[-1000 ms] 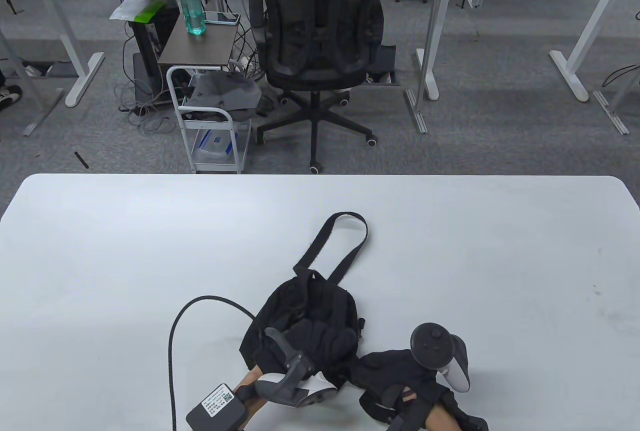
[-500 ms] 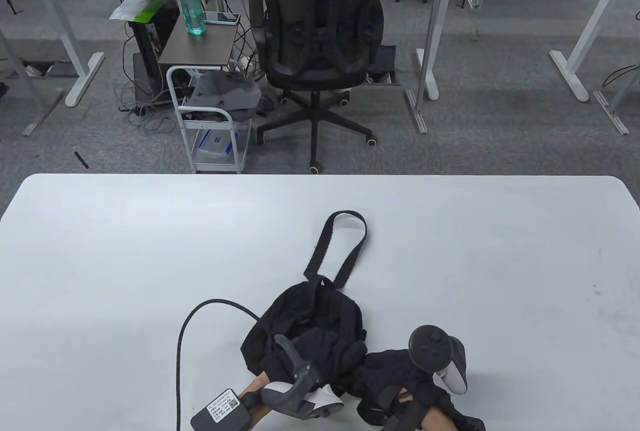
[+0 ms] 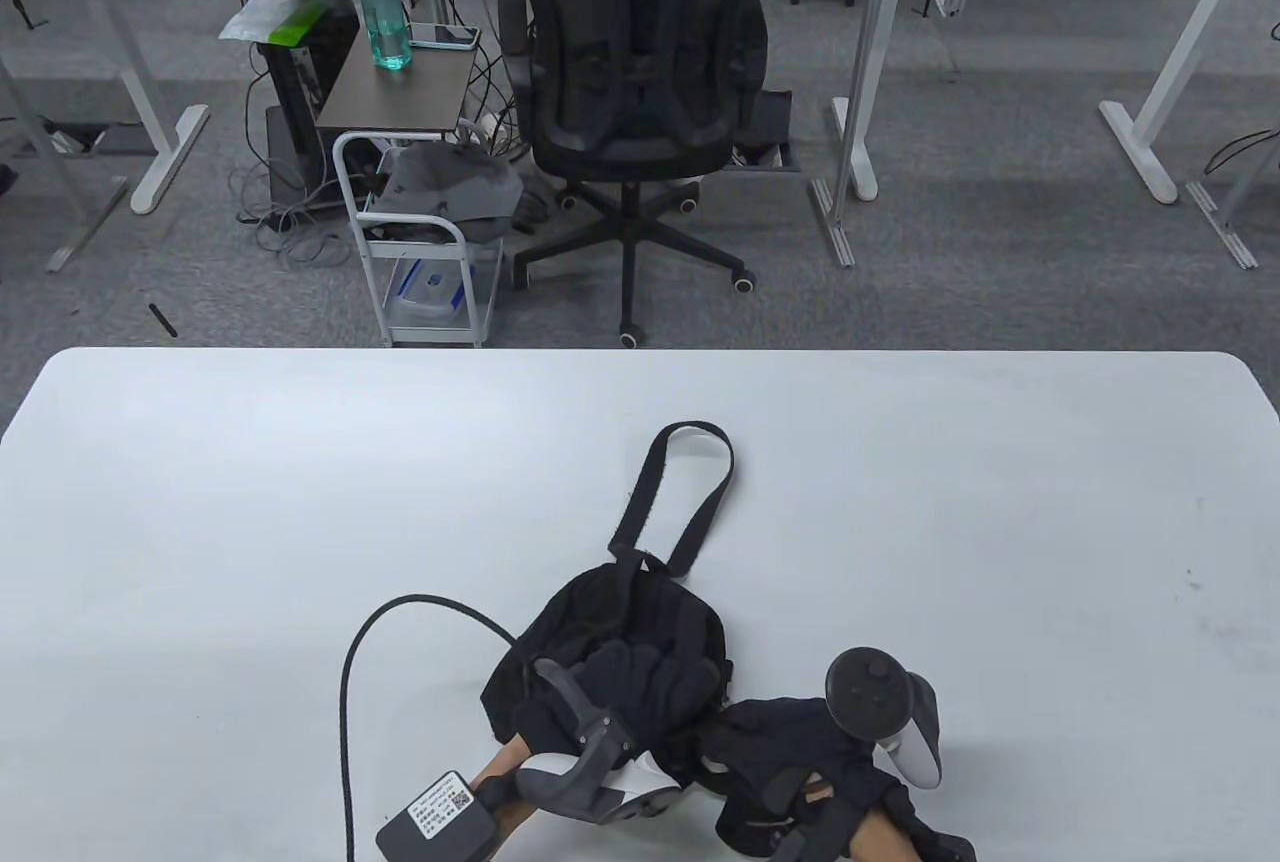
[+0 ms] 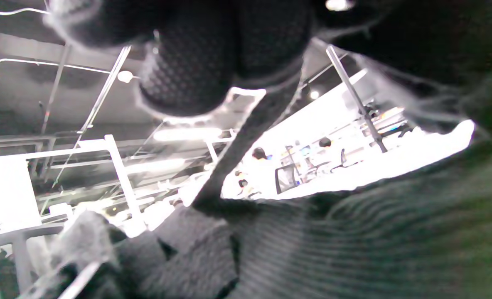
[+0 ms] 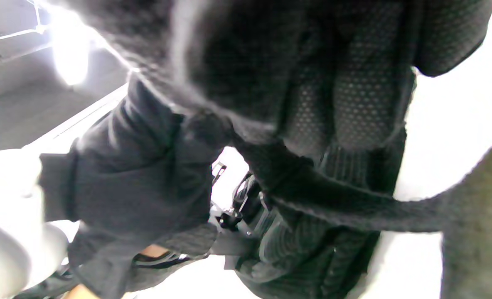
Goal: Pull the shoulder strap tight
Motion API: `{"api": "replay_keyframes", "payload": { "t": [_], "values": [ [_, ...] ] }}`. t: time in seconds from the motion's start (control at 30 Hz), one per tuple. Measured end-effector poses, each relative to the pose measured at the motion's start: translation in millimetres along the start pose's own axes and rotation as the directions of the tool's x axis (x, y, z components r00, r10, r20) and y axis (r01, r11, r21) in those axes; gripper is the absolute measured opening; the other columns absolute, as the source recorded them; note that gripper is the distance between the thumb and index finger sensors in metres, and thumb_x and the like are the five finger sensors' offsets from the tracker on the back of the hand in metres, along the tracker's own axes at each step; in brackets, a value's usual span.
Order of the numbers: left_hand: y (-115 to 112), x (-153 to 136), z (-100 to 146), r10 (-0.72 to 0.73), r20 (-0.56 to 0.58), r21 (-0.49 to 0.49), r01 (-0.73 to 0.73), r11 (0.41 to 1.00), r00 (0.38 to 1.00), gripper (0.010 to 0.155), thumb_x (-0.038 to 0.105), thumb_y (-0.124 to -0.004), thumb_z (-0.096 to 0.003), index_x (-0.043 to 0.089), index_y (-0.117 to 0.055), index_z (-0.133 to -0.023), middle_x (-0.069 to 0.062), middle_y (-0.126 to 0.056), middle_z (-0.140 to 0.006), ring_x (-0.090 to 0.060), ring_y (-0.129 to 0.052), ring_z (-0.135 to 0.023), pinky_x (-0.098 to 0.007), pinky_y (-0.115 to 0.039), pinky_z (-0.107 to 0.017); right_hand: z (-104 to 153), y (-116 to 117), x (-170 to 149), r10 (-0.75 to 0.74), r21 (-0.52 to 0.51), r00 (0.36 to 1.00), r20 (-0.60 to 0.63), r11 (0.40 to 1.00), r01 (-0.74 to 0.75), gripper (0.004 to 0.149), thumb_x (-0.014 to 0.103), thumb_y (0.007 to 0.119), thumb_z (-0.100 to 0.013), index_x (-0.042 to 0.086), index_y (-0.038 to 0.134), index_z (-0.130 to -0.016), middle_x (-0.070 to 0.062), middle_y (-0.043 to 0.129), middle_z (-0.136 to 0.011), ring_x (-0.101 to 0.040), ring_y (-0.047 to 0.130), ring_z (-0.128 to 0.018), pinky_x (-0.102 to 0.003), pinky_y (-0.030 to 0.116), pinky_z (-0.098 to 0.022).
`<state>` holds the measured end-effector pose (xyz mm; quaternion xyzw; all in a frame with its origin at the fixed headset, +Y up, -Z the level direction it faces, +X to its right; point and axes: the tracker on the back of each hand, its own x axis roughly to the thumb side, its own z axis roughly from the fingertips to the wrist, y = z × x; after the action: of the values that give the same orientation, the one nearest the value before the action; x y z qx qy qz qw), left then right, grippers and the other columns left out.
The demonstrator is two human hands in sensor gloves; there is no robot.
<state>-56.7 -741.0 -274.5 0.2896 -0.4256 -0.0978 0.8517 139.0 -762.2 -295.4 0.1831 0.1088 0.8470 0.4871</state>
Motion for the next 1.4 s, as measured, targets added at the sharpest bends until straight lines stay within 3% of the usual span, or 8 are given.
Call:
{"api": "replay_keyframes", "payload": {
  "t": [0.17, 0.37, 0.67, 0.87, 1.1, 1.4],
  "values": [
    [4.8, 12.7, -1.5, -0.033, 0.038, 0.032, 0.031, 0.999, 0.999, 0.064, 0.045, -0.057, -0.0326, 0.03, -0.06, -0.095, 0.012, -0.098, -0.053, -0.013, -0.103, -0.047, -0.031, -0.086, -0.035, 0.2, 4.1, 4.2, 0.025, -0.046, 0.999, 0.026, 0.999, -0.023, 0.04, 0.039, 0.084, -0.043, 0.005, 0.101, -0.057, -0.018, 0.107, -0.057, -0.038, 0.106, -0.044, -0.057, 0.08, -0.043],
    [-2.3, 8.5, -3.0, -0.028, 0.024, 0.017, 0.027, 0.999, 0.999, 0.065, 0.045, -0.053, -0.0322, 0.033, -0.058, -0.095, 0.013, -0.097, -0.055, -0.013, -0.103, -0.05, -0.032, -0.085, -0.037, -0.2, 2.5, 5.6, 0.021, -0.062, 0.999, 0.03, 0.998, -0.019, 0.037, 0.035, 0.085, -0.043, 0.005, 0.103, -0.052, -0.015, 0.11, -0.049, -0.035, 0.108, -0.037, -0.055, 0.083, -0.04],
    [-10.0, -11.6, -3.2, -0.01, -0.051, -0.039, 0.008, 0.999, 0.999, 0.065, 0.045, -0.053, -0.0321, 0.035, -0.057, -0.096, 0.013, -0.097, -0.058, -0.014, -0.102, -0.054, -0.033, -0.085, -0.039, -0.4, 0.0, 3.2, 0.001, -0.049, 1.0, 0.01, 0.999, 0.0, 0.037, 0.034, 0.085, -0.043, 0.004, 0.104, -0.051, -0.014, 0.11, -0.048, -0.034, 0.108, -0.036, -0.054, 0.084, -0.04],
    [1.0, -3.7, -2.6, -0.048, -0.028, -0.01, 0.048, 0.999, 0.998, 0.064, 0.045, -0.056, -0.0334, 0.03, -0.058, -0.096, 0.012, -0.098, -0.059, -0.014, -0.103, -0.054, -0.032, -0.086, -0.038, -0.7, 2.4, 0.9, 0.008, -0.066, 1.0, 0.008, 0.998, -0.008, 0.045, 0.042, 0.085, -0.043, 0.005, 0.1, -0.063, -0.019, 0.105, -0.062, -0.039, 0.104, -0.049, -0.057, 0.079, -0.045],
    [5.8, 10.8, -4.7, -0.08, -0.008, 0.023, 0.08, 0.997, 0.997, 0.064, 0.045, -0.056, -0.0332, 0.029, -0.059, -0.095, 0.011, -0.1, -0.063, -0.015, -0.105, -0.058, -0.032, -0.087, -0.039, -0.6, 4.3, 3.0, 0.022, -0.133, 0.999, 0.024, 0.991, -0.019, 0.038, 0.038, 0.084, -0.043, 0.006, 0.103, -0.051, -0.015, 0.11, -0.049, -0.035, 0.108, -0.037, -0.055, 0.083, -0.04],
    [-6.9, -0.1, -10.6, -0.059, -0.053, -0.028, 0.057, 0.998, 0.997, 0.065, 0.046, -0.052, -0.0318, 0.036, -0.056, -0.096, 0.012, -0.098, -0.068, -0.015, -0.102, -0.062, -0.034, -0.083, -0.042, 0.4, -2.2, 7.0, 0.023, -0.12, 1.0, 0.021, 0.993, -0.021, 0.037, 0.034, 0.085, -0.043, 0.003, 0.104, -0.048, -0.014, 0.111, -0.044, -0.033, 0.109, -0.033, -0.054, 0.084, -0.039]
  ]
}}
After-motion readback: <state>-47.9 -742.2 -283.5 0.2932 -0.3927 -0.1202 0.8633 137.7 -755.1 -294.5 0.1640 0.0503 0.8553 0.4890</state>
